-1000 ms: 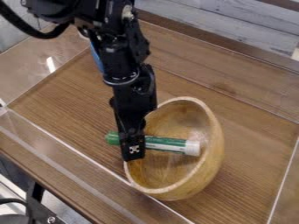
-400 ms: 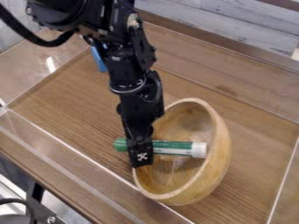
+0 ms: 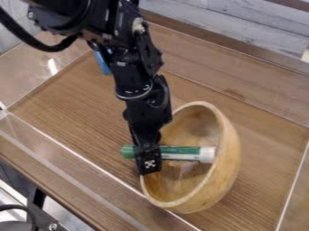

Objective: Remove the green marker from inside the brown bowl and put it on the table

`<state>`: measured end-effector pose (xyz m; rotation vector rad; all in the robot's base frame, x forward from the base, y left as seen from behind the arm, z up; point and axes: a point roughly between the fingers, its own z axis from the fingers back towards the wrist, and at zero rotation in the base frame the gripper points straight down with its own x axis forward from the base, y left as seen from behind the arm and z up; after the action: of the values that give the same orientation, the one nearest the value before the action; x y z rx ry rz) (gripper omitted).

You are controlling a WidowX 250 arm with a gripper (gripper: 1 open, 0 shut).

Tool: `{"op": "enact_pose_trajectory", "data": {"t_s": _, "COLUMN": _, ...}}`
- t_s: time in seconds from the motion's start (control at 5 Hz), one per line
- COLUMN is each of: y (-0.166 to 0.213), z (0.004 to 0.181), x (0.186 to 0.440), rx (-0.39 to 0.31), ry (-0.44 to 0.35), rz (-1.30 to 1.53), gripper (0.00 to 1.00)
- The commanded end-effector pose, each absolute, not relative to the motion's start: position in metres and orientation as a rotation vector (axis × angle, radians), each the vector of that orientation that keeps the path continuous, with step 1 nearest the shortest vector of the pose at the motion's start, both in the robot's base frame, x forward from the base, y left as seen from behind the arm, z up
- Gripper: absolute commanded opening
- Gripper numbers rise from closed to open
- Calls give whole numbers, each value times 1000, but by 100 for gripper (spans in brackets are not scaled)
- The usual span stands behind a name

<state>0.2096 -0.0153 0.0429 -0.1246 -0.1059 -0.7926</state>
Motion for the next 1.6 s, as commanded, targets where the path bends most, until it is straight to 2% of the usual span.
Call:
{"op": "enact_pose_trajectory", "data": {"t_s": 0.0, "y": -19, "z": 48, "x": 216, "rx": -114, "ry": -143, "rz": -809, "gripper": 100}}
{"op": "enact_pose_trajectory", "data": {"t_s": 1.2, "y": -29, "z": 34, "x": 221, "rx": -144, "ry": -187, "rz": -818, "gripper": 100}}
{"op": "enact_pose_trajectory", "data": {"t_s": 1.4, "y": -28, "z": 31, "x": 221, "rx": -146, "ry": -189, "rz": -821, "gripper": 0}}
